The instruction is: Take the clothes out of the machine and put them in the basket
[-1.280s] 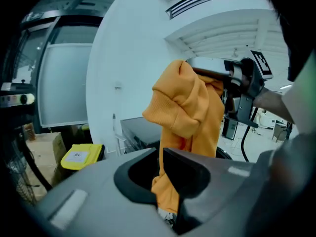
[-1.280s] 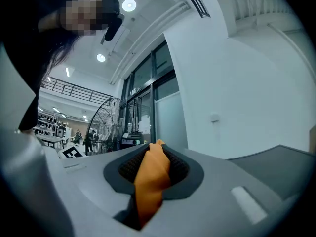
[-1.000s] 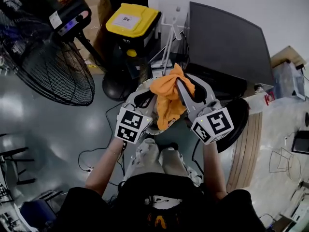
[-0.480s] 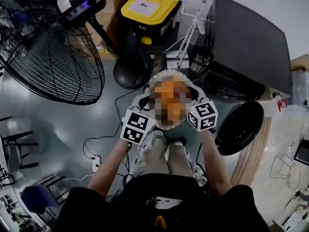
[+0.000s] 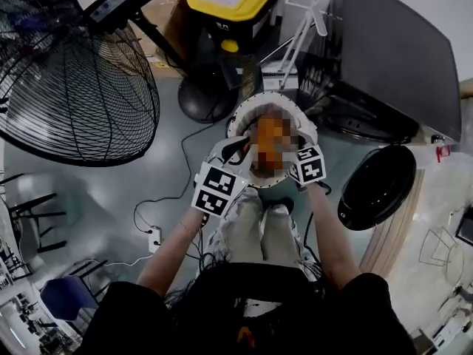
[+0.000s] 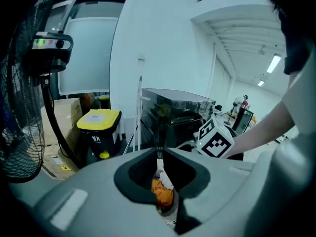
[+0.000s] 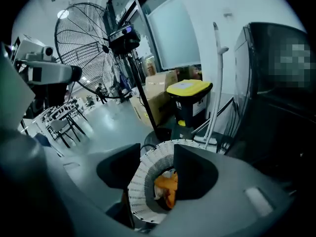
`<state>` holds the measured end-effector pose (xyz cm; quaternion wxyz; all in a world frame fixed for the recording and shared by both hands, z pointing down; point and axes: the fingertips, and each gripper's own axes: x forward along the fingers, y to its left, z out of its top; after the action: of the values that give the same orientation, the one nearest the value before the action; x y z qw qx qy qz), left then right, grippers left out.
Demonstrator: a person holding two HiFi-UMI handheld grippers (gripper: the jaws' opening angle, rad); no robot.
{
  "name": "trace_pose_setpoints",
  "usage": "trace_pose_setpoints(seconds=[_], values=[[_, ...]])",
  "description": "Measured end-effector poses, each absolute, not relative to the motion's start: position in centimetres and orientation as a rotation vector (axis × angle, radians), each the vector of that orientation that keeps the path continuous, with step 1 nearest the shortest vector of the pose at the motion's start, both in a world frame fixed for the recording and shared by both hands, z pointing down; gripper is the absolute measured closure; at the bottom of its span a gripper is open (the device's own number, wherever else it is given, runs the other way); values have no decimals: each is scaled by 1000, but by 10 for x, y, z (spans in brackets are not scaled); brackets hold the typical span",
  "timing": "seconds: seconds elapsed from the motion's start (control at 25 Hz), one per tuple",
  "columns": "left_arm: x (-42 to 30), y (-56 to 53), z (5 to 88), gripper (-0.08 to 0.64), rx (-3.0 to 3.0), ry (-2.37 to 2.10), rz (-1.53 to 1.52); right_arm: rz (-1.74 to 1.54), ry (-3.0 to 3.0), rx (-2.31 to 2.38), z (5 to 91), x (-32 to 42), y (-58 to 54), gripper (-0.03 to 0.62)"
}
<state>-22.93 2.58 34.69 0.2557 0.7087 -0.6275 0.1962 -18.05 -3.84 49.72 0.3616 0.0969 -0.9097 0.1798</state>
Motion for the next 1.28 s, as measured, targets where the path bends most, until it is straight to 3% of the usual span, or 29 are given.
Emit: trace_pose_setpoints(seconds=[0.36,0.88,1.28], values=[[-226,13,345,522,1962,-1677,527,484,-2420,340,468,-177,-45,383],[-210,15,312,522,2058,-1602,461,547,-2594,606,354,-142,-40,457],[-183,27,280,522,2234,-1458,403,554,-2649,829,283,-101,-5,468]])
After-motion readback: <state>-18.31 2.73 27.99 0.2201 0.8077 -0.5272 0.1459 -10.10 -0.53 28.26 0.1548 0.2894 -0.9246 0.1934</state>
